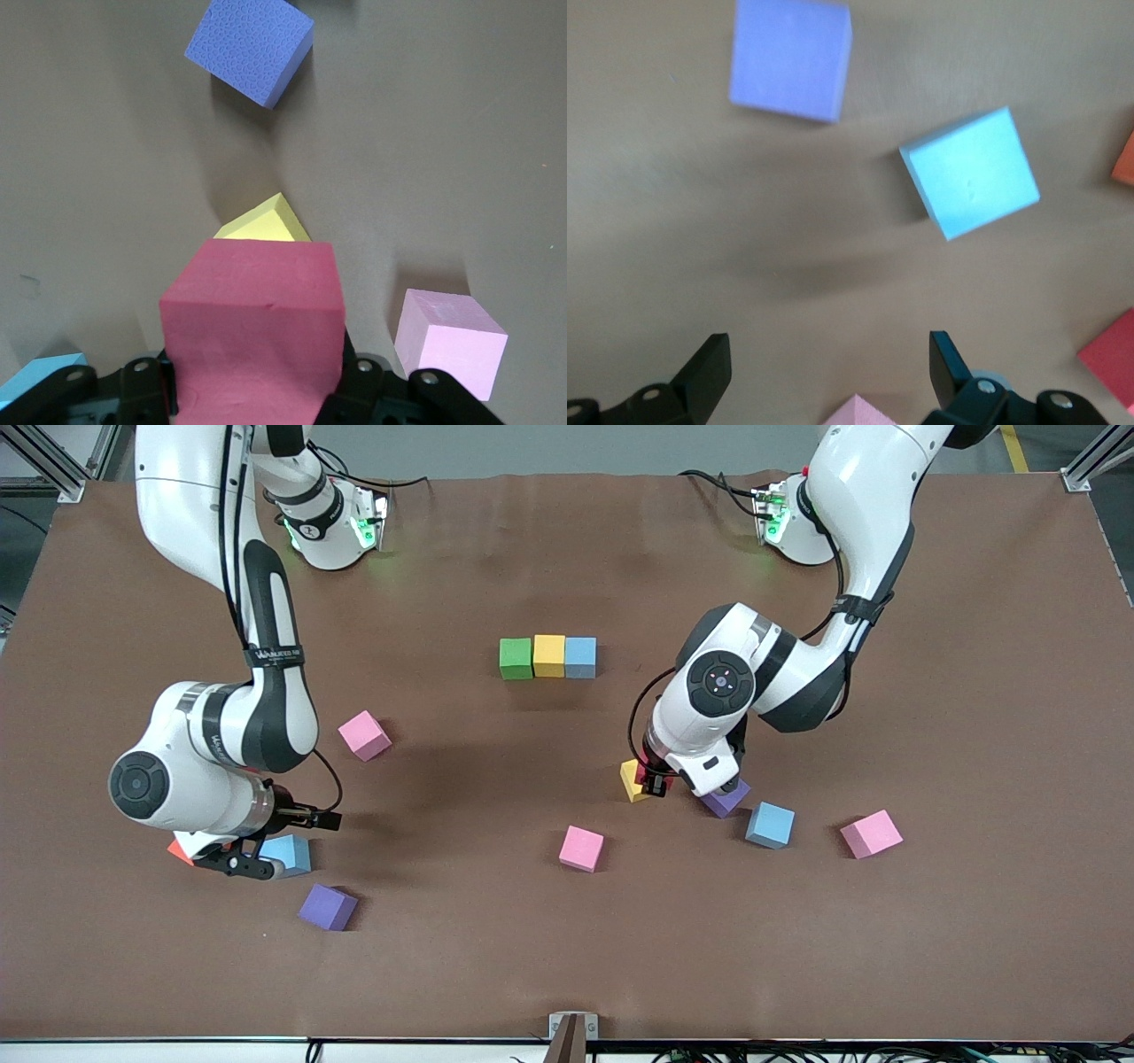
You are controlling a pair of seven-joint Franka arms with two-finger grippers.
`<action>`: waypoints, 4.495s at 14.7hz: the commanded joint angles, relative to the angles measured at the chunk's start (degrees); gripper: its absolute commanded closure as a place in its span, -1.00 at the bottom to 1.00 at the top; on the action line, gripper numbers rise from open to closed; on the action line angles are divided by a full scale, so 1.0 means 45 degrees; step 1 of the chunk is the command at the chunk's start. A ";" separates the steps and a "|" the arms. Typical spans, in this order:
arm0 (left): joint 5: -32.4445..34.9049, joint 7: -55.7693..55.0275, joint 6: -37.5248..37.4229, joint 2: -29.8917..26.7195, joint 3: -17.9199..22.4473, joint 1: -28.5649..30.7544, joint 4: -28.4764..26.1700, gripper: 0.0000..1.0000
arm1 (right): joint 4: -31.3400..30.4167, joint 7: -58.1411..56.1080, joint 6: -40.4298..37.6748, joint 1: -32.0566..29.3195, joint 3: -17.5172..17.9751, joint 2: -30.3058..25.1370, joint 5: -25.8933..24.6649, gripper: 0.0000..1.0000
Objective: Arrange 11 blocks into digit 3
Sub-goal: 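Grasp the cyan cube with the right gripper while the left gripper holds red, then lift the cyan cube and carry it toward the green cube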
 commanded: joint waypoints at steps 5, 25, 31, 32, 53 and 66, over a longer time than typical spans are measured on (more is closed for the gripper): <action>0.0011 -0.0103 -0.0290 -0.0178 0.0014 -0.0100 0.0035 0.83 | 0.1602 -0.2558 0.0569 -0.1070 0.0077 0.1243 0.0146 -0.98; -0.0048 -0.0161 -0.0642 -0.0178 0.0014 0.0076 0.0074 1.00 | 0.3673 -0.7076 0.1000 -0.3923 0.2304 0.3489 0.0029 -0.96; -0.0048 -0.0064 -0.0661 -0.0178 0.0014 0.0095 0.0074 0.99 | 0.3576 -0.7076 0.0922 -0.3903 0.2304 0.3548 -0.0420 -0.88; -0.0028 -0.0045 -0.0661 -0.0178 0.0014 0.0192 0.0074 1.00 | 0.3459 -0.7095 0.0902 -0.3903 0.2304 0.3548 -0.0420 -0.84; -0.0028 -0.0044 -0.0759 -0.0198 0.0014 0.0329 0.0054 1.00 | 0.2894 -0.0855 -0.1891 0.0271 0.2284 0.1558 -0.0225 0.34; -0.0009 -0.0025 -0.0935 -0.0198 0.0014 0.0427 0.0035 1.00 | -0.5113 0.4075 0.4843 0.6112 0.2147 -0.1999 -0.0245 0.35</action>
